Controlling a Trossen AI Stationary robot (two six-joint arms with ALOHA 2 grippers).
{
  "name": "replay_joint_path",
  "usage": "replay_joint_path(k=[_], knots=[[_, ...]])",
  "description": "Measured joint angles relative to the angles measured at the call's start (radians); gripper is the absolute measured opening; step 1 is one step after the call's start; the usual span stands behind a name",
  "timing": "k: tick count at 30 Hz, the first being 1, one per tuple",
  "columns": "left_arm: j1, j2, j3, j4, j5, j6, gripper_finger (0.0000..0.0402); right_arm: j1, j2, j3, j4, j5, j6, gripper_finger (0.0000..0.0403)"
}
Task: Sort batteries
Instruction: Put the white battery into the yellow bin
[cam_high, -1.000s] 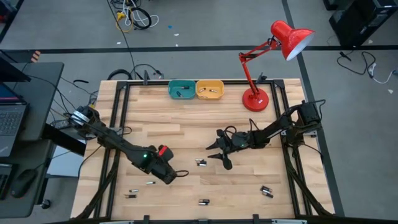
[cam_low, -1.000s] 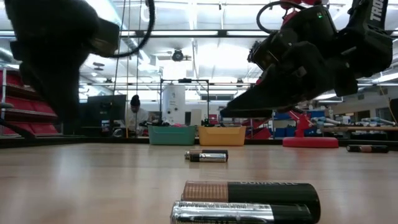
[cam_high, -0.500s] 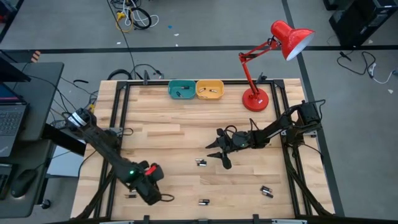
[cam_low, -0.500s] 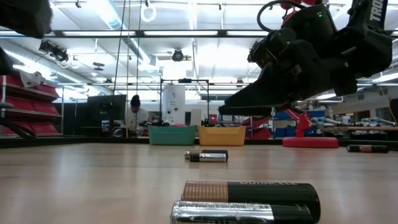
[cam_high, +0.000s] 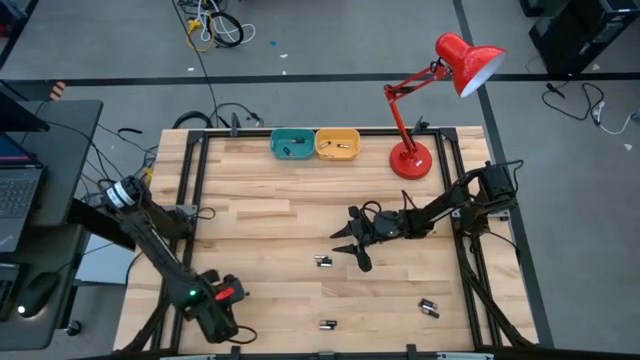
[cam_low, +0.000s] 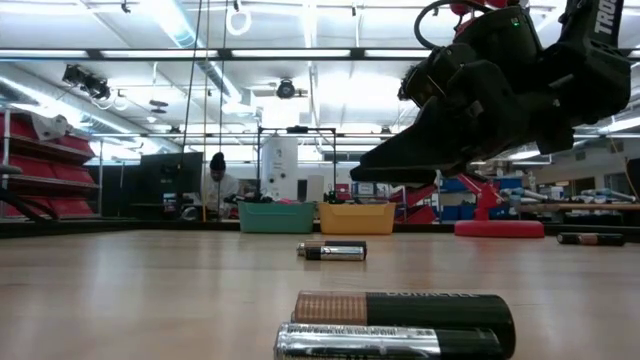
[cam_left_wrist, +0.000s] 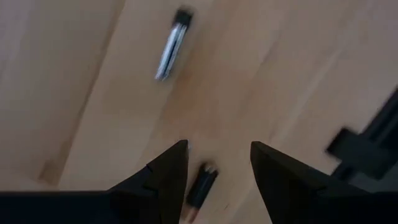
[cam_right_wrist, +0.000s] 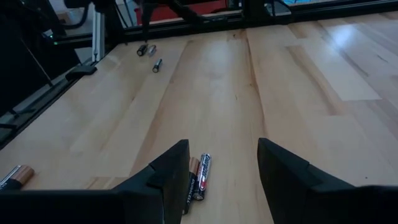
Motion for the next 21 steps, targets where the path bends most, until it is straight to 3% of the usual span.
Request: replay_joint_path(k=[8, 21], knots=[[-0.032, 0.003, -0.059, 0.012, 0.0, -0.114, 0.019, 0.0, 0.0, 0.0, 0.0, 0.001, -0.002, 0.0175], [-0.037, 0.003, -0.137, 0.084, 0.001, -0.135, 0.019, 0.0, 0.0, 0.0, -0.001, 0.0, -0.006, 0.0175]])
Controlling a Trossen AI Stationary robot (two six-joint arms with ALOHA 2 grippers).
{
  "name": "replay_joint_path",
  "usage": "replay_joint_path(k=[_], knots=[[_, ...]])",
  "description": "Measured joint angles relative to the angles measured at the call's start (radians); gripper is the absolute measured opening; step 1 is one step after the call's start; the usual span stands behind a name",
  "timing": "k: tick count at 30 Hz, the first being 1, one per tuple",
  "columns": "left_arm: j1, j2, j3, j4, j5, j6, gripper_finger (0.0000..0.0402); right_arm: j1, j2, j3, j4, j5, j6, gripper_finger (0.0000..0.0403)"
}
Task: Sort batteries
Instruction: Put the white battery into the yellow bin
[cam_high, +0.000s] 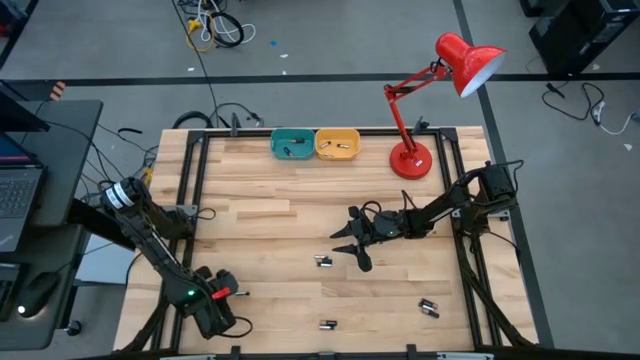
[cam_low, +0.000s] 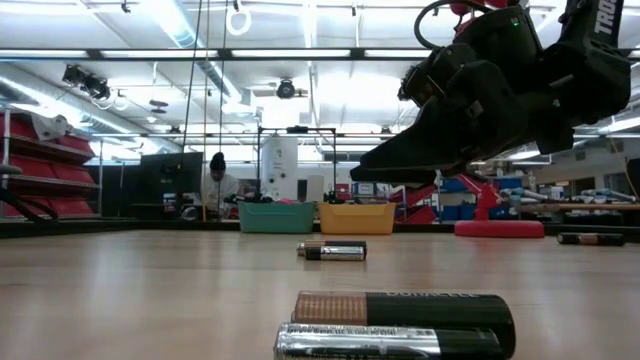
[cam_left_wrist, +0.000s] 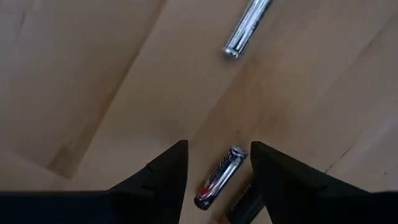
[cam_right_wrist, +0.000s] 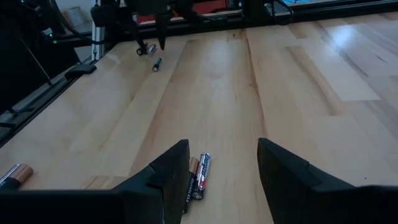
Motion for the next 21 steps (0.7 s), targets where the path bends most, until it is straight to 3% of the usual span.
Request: replay_joint_path(k=[12, 21], knots=[[-0.041, -0.003, -0.03, 0.031, 0.005, -0.001, 0.0185, 0.0, 0.0, 0.0, 0.0, -0.001, -0.003, 0.0175], [-0.042, -0.002, -0.031, -0.011, -0.027, 0.004, 0.0116, 0.0, 0.0, 0.0, 0.003, -0.002, -0.003, 0.0174]])
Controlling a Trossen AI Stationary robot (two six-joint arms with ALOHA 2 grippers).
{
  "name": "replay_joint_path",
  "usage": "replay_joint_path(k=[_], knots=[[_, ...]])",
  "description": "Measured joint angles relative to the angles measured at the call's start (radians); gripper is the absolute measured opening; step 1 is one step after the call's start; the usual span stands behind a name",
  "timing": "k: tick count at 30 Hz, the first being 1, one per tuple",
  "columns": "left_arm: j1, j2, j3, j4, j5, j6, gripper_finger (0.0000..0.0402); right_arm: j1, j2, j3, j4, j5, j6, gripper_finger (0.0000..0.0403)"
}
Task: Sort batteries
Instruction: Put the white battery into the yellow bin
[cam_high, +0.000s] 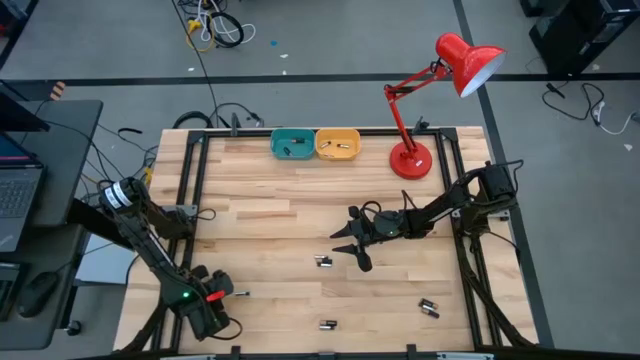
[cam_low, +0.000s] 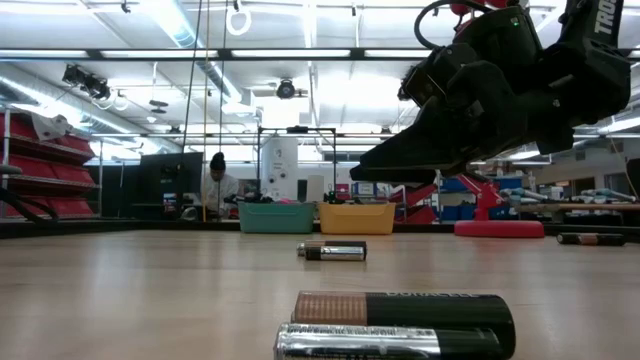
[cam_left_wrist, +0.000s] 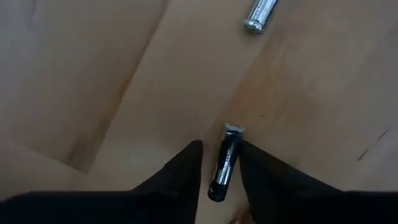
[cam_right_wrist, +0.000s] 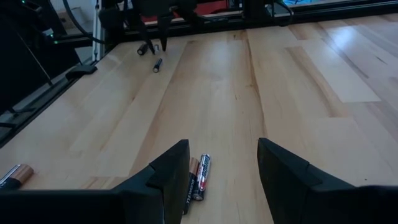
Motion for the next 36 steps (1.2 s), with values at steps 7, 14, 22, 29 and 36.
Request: replay_joint_path(k=[7, 14, 22, 29, 36], knots=[[0.009, 0.0, -0.001, -0.011, -0.06, 0.002, 0.006, 0.005, 0.0, 0.0, -0.001, 0.0, 0.006, 0.0174], [0.035, 0.0, -0.001, -0.021, -0.08, 0.003, 0.005, 0.008, 0.0, 0.0, -0.024, -0.001, 0.006, 0.0174], [0.104, 0.003, -0.003, -0.065, -0.183, 0.003, 0.0051, 0.008, 0.0, 0.0, -0.035, -0.001, 0.002, 0.0174], [0.24, 0.002, -0.004, -0.085, -0.294, 0.092, 0.0051, 0.008, 0.0, 0.0, -0.036, -0.001, 0.001, 0.0174], [0.448, 0.001, -0.003, -0.064, -0.296, 0.343, 0.0051, 0.008, 0.0, 0.0, -0.036, -0.002, -0.001, 0.0174]])
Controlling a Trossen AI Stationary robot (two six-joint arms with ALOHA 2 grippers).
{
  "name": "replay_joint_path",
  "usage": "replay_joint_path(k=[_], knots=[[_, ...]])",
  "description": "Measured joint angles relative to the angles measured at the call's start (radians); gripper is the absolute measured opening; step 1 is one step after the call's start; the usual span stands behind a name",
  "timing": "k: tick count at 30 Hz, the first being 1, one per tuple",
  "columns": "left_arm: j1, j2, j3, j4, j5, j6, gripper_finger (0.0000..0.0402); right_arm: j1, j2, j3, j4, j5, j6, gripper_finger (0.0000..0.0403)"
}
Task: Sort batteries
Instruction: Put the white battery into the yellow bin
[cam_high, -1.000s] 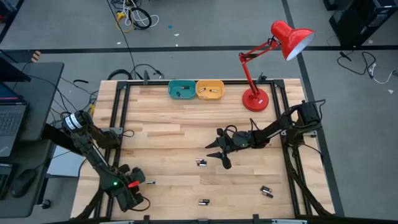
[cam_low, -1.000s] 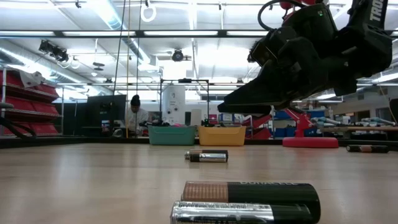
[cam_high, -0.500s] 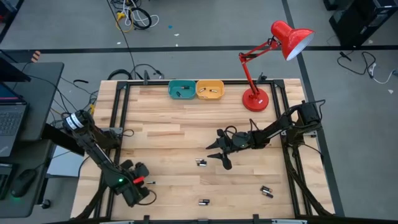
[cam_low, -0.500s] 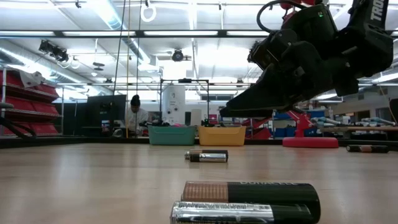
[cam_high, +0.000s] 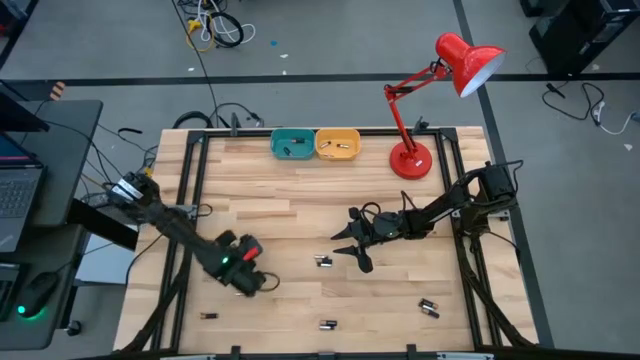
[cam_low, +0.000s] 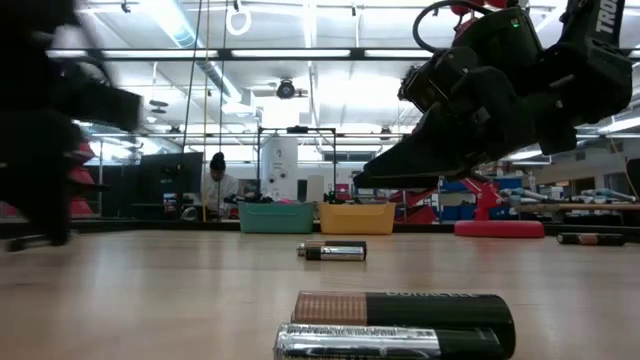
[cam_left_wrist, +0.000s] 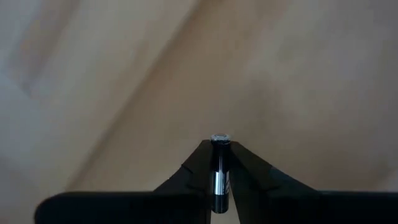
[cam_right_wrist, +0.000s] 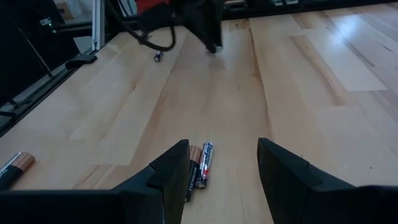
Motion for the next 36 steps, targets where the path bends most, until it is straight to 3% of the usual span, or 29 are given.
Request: replay_joint_path(k=[11, 21, 28, 36], knots=[[0.407, -0.001, 0.001, 0.305, -0.022, 0.562, 0.0051, 0.0, 0.0, 0.0, -0.07, 0.0, 0.0, 0.0174], [0.796, -0.001, 0.002, 0.905, 0.025, 1.02, 0.0051, 0.0, 0.0, 0.0, -0.169, 0.0, 0.012, 0.0174], [0.989, 0.062, 0.004, 1.279, 0.175, 1.161, 0.0051, 0.0, 0.0, 0.0, -0.171, 0.029, 0.03, 0.0174], [1.075, 0.244, 0.143, 1.391, 0.275, 1.187, 0.0051, 0.0, 0.0, 0.0, -0.171, 0.055, 0.08, 0.0174]])
